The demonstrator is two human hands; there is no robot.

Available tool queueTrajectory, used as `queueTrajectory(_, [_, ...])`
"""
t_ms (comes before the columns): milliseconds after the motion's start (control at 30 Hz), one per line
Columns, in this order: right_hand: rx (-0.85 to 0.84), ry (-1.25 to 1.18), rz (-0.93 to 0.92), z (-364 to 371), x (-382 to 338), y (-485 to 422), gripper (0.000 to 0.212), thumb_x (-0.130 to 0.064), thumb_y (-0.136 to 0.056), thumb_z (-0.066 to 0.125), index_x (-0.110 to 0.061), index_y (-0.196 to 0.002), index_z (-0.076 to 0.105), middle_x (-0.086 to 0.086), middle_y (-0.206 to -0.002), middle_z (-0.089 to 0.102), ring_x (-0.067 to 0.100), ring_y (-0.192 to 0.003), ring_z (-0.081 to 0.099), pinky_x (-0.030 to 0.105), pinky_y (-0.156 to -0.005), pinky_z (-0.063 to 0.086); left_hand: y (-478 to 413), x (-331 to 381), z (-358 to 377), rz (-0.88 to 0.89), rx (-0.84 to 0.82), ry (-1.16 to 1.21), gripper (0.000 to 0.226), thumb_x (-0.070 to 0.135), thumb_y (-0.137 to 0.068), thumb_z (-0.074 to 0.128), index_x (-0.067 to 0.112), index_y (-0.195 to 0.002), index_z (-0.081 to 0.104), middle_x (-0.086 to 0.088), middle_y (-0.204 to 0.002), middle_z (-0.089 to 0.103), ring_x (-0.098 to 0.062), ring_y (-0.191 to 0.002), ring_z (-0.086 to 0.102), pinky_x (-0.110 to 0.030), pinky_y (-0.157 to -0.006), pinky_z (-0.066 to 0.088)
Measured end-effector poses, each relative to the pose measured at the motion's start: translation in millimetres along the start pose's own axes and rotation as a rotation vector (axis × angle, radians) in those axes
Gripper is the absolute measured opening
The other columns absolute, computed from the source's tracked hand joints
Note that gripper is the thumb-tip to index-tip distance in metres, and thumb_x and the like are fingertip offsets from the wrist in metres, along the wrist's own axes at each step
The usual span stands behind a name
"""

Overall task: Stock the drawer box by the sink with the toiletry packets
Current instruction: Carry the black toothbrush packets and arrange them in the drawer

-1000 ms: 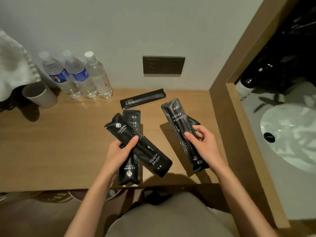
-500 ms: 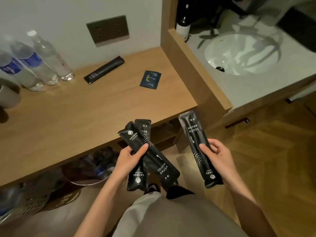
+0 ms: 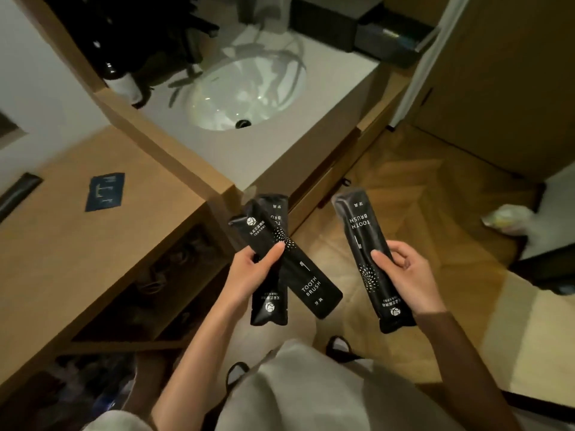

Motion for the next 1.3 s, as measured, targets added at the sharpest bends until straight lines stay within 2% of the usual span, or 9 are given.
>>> queueTrajectory(67, [0.033,-0.004,-0.02,-43.3,-2.4,-17.3,0.014,-0.004,-0.088,0.063,-0.017,-0.093,0.063,0.003,-0.093,0.071,0.002,-0.07,0.069,0.016,-0.06,0.054,-14.7,7.4,51.4,-0.004,-0.037,0.01,0.023,0.032,-0.085,0.068,0.013,-0.097,0.069,-0.004,-0.095,0.074,-0.02,-0.088,0.071,-0.033,-0.08,0.055])
queueTrajectory(267, [0.067,-0.034,-0.044,-142.0,-29.4,-71.1,0.013,-0.002,-0.088,0.062,-0.012,-0.098,0.063,0.001,-0.09,0.072,0.002,-0.068,0.069,0.015,-0.058,0.053,-43.0,50.9,178.2,0.122,-0.117,-0.114,0.011,0.024,-0.086,0.067,0.014,-0.088,0.07,0.003,-0.086,0.074,-0.01,-0.08,0.07,-0.018,-0.066,0.054])
queueTrajectory(400, [0.077,-0.031,-0.08,-179.8,-57.1,-120.9,0.015,-0.004,-0.088,0.063,-0.018,-0.093,0.063,0.001,-0.09,0.072,0.002,-0.07,0.069,0.016,-0.06,0.052,-71.8,79.4,223.3,0.14,-0.106,-0.111,0.012,0.027,-0.085,0.069,0.015,-0.087,0.07,0.006,-0.082,0.074,-0.003,-0.074,0.07,-0.012,-0.06,0.05])
queueTrajectory(533, [0.059,0.003,-0.119,-202.0,-83.8,-178.9,0.015,-0.007,-0.089,0.063,-0.022,-0.091,0.063,-0.004,-0.09,0.072,0.002,-0.072,0.069,0.017,-0.062,0.053,-119.5,106.3,257.0,0.132,-0.094,-0.074,0.016,0.029,-0.086,0.068,0.015,-0.094,0.07,0.006,-0.086,0.074,-0.007,-0.078,0.071,-0.014,-0.061,0.05])
queueTrajectory(733, [0.029,0.061,-0.15,-229.2,-118.4,-282.3,0.014,-0.014,-0.088,0.066,-0.027,-0.094,0.064,0.002,-0.097,0.073,0.018,-0.089,0.07,0.034,-0.078,0.056,-217.7,155.6,312.1,0.175,-0.06,-0.038,0.015,0.028,-0.087,0.067,0.015,-0.093,0.069,0.003,-0.087,0.072,-0.009,-0.079,0.069,-0.013,-0.059,0.048])
queueTrajectory(900, [-0.013,0.13,-0.21,-244.0,-171.2,-371.8,0.013,-0.017,-0.088,0.066,-0.028,-0.095,0.065,0.0,-0.097,0.073,0.018,-0.089,0.07,0.031,-0.074,0.056,-300.2,223.9,327.9,0.221,0.052,-0.004,0.009,0.027,-0.088,0.065,0.019,-0.085,0.066,0.01,-0.077,0.07,0.0,-0.067,0.067,-0.008,-0.054,0.046])
queueTrajectory(1033, [-0.055,0.174,-0.26,-238.0,-214.0,-440.2,0.013,-0.019,-0.088,0.066,-0.029,-0.095,0.065,-0.005,-0.096,0.072,0.014,-0.088,0.07,0.03,-0.073,0.056,-356.2,266.4,319.2,0.235,0.166,0.048,0.007,0.028,-0.09,0.063,0.023,-0.085,0.064,0.008,-0.084,0.07,0.003,-0.066,0.067,-0.012,-0.059,0.05])
queueTrajectory(1200, [-0.181,0.207,-0.3,-216.3,-254.9,-514.4,0.015,-0.023,-0.089,0.064,-0.025,-0.104,0.064,-0.003,-0.099,0.071,0.016,-0.086,0.071,0.036,-0.073,0.059,-401.0,286.6,300.8,0.208,0.327,0.109,0.007,0.028,-0.09,0.063,0.023,-0.085,0.063,0.007,-0.084,0.069,-0.008,-0.074,0.066,-0.022,-0.066,0.05])
queueTrajectory(1300, [-0.273,0.24,-0.342,-197.7,-277.1,-561.2,0.017,-0.026,-0.089,0.065,-0.025,-0.106,0.064,-0.004,-0.101,0.071,0.014,-0.085,0.07,0.033,-0.071,0.058,-428.0,287.0,290.4,0.171,0.405,0.093,0.007,0.029,-0.089,0.064,0.027,-0.083,0.064,0.004,-0.088,0.07,-0.017,-0.084,0.067,-0.035,-0.082,0.053])
Point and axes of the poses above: each hand's wrist, its own y-axis away from the middle knuckle, its own z-axis out of the palm, x = y × z, the point moved 3 cm from there along -y, towards the middle knuckle
